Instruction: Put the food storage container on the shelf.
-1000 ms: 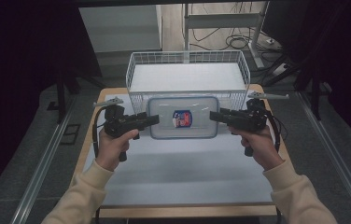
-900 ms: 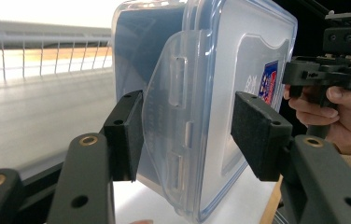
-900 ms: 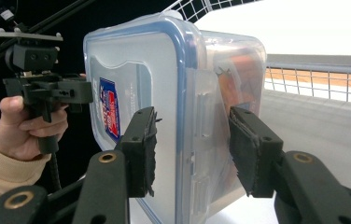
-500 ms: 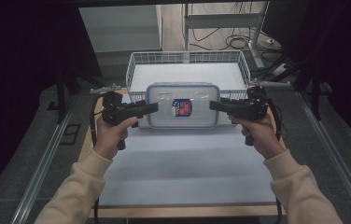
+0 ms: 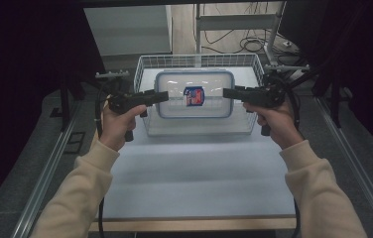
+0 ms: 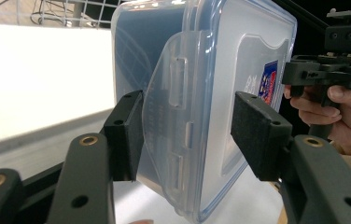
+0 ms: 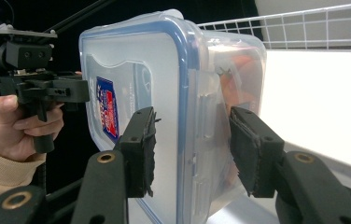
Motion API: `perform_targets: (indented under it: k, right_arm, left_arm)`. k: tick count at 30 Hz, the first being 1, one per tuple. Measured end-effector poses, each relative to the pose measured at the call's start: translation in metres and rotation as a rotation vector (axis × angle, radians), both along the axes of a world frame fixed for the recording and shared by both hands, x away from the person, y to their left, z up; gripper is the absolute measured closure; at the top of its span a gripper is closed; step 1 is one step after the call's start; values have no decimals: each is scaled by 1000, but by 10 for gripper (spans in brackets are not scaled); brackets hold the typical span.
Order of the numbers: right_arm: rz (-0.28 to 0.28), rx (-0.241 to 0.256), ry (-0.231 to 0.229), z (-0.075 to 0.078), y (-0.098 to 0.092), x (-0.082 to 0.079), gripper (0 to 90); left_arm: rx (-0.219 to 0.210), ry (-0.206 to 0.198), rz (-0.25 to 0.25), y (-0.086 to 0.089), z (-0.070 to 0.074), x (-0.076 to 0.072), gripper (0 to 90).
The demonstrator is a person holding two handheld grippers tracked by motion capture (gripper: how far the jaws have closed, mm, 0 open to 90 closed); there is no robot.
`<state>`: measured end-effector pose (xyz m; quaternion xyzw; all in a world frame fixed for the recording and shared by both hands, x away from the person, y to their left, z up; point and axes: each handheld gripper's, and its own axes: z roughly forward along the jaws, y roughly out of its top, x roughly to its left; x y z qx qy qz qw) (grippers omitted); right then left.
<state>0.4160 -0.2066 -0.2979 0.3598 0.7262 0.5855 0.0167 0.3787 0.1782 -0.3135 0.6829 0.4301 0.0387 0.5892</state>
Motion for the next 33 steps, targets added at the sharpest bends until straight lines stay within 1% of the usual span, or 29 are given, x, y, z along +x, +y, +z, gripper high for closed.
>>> perform_targets:
  k: [2, 3, 7, 8, 9, 14, 17, 20, 21, 22, 25, 26, 27, 29, 30, 31, 32, 33]
  right_arm:
    - [-1, 1, 4, 1, 0, 3, 527]
    - [-2, 3, 8, 3, 0, 8, 526]
    - [-13, 18, 21, 4, -1, 17, 527]
    - [-12, 20, 24, 4, -1, 20, 526]
    - [-13, 21, 27, 4, -2, 22, 526]
    - [-18, 27, 34, 4, -4, 28, 526]
    - [-25, 40, 49, 2, -6, 35, 525]
    - [-25, 46, 58, 1, -7, 39, 525]
    - [-30, 48, 64, 0, -7, 43, 524]
    - [-32, 46, 66, 1, -7, 45, 524]
    - [-37, 44, 73, 1, -6, 49, 523]
    - [-37, 44, 73, 1, -6, 49, 523]
    - [-43, 37, 81, 2, -4, 51, 523]
    - [-49, 30, 82, 1, -3, 55, 522]
    - [-49, 30, 82, 1, -3, 55, 522]
    - [-56, 28, 101, 0, -2, 58, 521]
    - [-59, 25, 109, 0, -2, 60, 521]
    - [-62, 24, 117, -1, -2, 61, 521]
  left_arm:
    - [-2, 5, 1, 0, 1, 3, 459]
    - [-1, 9, 0, 0, 3, 8, 460]
    - [-6, 18, 3, -1, 4, 17, 460]
    - [-6, 18, 3, -1, 4, 17, 460]
    - [-5, 19, 4, -2, 5, 21, 460]
    - [-2, 23, 0, -4, 6, 28, 460]
    - [4, 39, 9, -6, 9, 35, 459]
    - [10, 39, 9, -7, 10, 39, 459]
    - [14, 49, 6, -7, 11, 44, 459]
    - [15, 51, 4, -6, 11, 46, 459]
    - [4, 67, 0, -5, 9, 52, 458]
    - [4, 67, 0, -5, 9, 52, 459]
    - [0, 80, -5, -4, 7, 56, 458]
    - [-4, 93, -4, -4, 4, 61, 455]
    - [-4, 93, -4, -4, 4, 61, 453]
    - [-8, 104, 0, -4, 2, 65, 452]
    - [-8, 104, 0, -4, 2, 65, 451]
    - [-14, 117, 4, -4, 1, 69, 450]
